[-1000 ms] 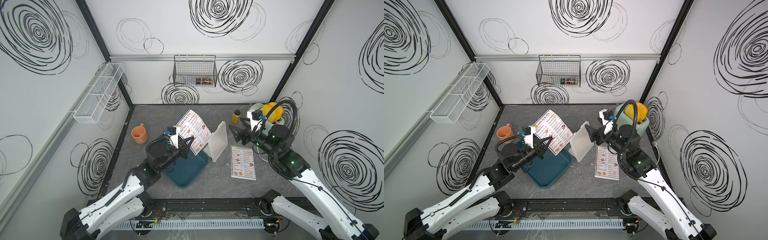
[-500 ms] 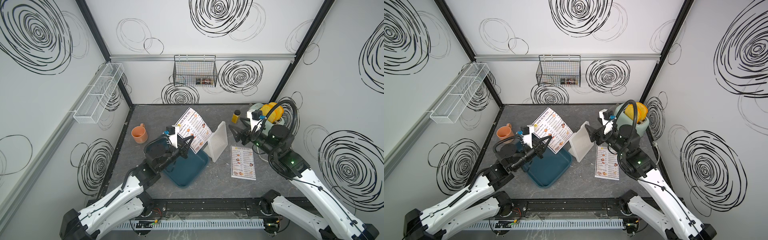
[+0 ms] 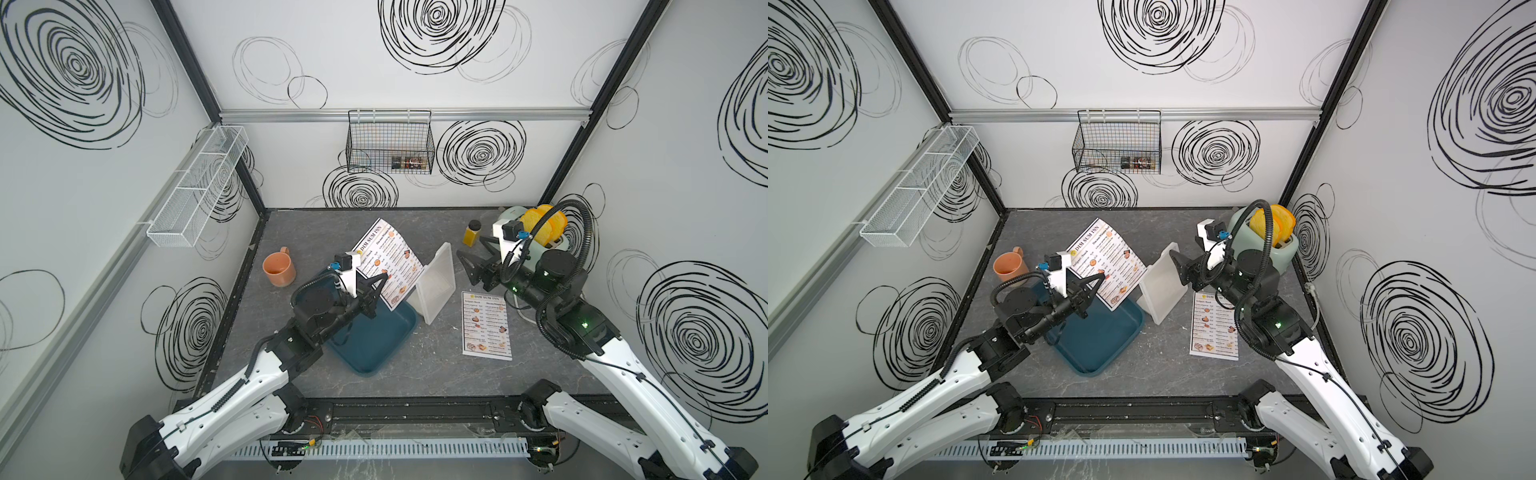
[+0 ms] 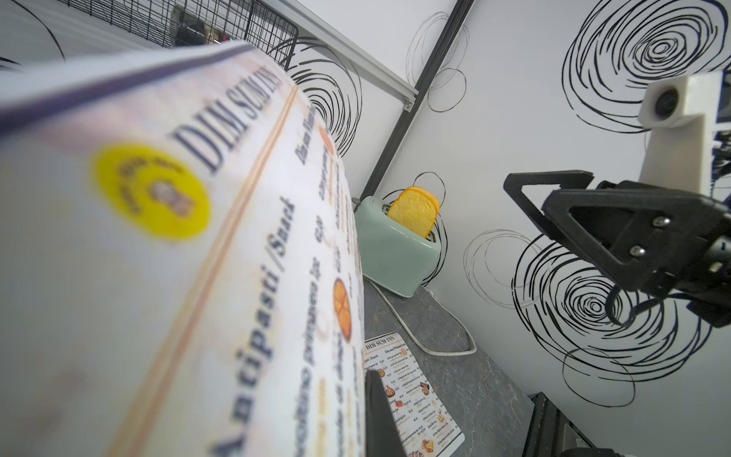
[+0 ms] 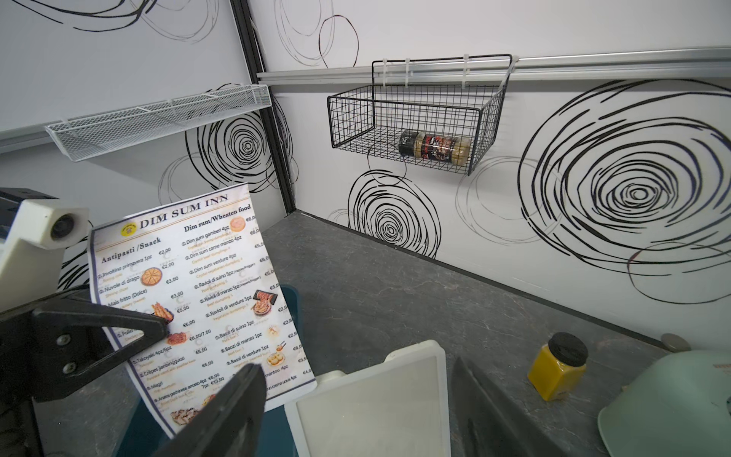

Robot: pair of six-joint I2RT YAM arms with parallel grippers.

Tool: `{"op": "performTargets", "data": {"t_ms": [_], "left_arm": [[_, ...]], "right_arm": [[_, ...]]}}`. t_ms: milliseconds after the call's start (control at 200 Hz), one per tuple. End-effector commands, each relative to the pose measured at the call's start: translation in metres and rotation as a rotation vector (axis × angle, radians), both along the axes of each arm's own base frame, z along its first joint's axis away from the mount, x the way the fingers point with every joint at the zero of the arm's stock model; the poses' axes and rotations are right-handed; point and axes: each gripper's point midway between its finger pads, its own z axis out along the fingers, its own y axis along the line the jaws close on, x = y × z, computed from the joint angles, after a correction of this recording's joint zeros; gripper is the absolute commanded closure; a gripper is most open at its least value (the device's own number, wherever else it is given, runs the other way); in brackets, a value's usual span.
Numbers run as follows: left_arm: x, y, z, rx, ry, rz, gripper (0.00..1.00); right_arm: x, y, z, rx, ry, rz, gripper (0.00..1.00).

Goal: Replace the menus in the menu holders
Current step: Insert the menu into the menu holder.

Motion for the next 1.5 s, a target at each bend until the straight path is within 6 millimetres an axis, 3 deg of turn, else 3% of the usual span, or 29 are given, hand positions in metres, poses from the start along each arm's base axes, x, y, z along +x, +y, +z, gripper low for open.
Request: {"op": "performTargets", "data": {"t_ms": [0, 160, 515, 1156, 1496], "left_arm": [[0.004, 0.002, 0.003, -0.02, -0.009, 0.013, 1.0], [0.003, 0.001, 0.002, -0.02, -0.007, 0.013, 1.0], [-0.002, 0.007, 0.031, -0.088, -0.091, 0.018, 1.0], [0.005, 0.001, 0.001, -0.026, -0.023, 0.016, 1.0], [0.007, 0.0, -0.001, -0.015, -0.007, 0.013, 1.0]], "right_arm": [[-0.003, -0.002, 0.006, 0.011, -0.012, -0.006, 0.22], [-0.002, -0.002, 0.006, 0.01, -0.011, -0.008, 0.22], [-0.002, -0.001, 0.006, 0.013, -0.013, -0.005, 0.22], [-0.002, -0.002, 0.006, 0.011, -0.01, -0.012, 0.22], [-0.002, -0.001, 0.007, 0.011, -0.013, -0.01, 0.22]]}}
